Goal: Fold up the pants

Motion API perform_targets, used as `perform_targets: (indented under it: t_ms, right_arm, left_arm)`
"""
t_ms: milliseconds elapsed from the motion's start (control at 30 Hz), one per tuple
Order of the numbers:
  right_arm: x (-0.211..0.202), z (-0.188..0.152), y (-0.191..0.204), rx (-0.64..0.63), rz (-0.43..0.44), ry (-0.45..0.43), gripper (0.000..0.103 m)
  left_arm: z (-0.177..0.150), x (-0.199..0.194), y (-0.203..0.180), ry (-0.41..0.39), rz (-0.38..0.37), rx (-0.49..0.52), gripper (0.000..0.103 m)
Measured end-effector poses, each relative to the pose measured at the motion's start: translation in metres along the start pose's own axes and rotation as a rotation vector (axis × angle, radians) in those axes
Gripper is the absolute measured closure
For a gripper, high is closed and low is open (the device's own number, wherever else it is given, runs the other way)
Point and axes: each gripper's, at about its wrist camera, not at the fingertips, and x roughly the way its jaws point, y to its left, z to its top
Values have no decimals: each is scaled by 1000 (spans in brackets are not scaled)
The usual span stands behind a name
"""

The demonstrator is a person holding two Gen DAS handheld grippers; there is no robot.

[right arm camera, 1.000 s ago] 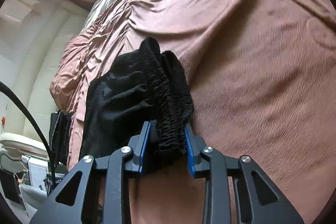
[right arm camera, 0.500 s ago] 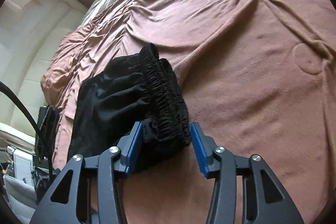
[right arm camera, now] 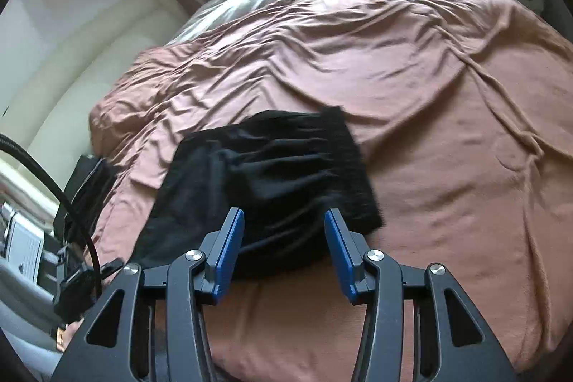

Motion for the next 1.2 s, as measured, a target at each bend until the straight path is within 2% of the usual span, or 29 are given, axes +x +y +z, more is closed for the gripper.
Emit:
perform_targets:
  t_ms: [33, 67, 100, 167, 233, 300, 467, 533, 700, 800, 900, 1033, 1200]
  right_arm:
    - [4, -1, 7, -16, 11, 15, 58]
    - [10, -2, 14, -30, 24, 33, 58]
    - [15, -2, 18, -39, 31, 45, 58]
    - [29, -4, 30, -66, 49, 74, 58]
    - [44, -6, 41, -94, 51, 106, 58]
    - [61, -7, 50, -108, 57, 143, 62]
    - [93, 0, 65, -137, 72, 195, 71]
    - [103, -1, 70, -147, 60, 217, 77]
    - [129, -21, 72, -155, 20, 326, 84]
    - [132, -27, 66, -140, 15, 362, 86]
    - [124, -21, 67, -146, 21, 361, 86]
    - [110, -4, 73, -145, 35, 310, 86]
    - [121, 12, 80, -133, 23, 290, 86]
  left_arm:
    - [-1, 0, -1, 0, 4, 4, 42]
    - [-1, 1, -2, 3, 9, 10, 51]
    - [-3, 4, -2, 21, 17, 12, 65]
    - [-5, 9, 1, 54, 23, 5, 79]
    - [-8, 10, 1, 57, 31, 16, 84]
    - [-7, 11, -1, 68, 31, 27, 94]
    - [0, 0, -13, 47, -10, 50, 96]
    - [2, -2, -17, 51, -22, 49, 96]
    - [5, -1, -22, 58, -30, 53, 96]
    - [4, 1, -23, 66, -30, 56, 96]
    - [6, 4, -21, 70, -28, 40, 96]
    - [8, 4, -16, 75, -32, 24, 96]
    - [8, 2, -6, 68, -43, -11, 96]
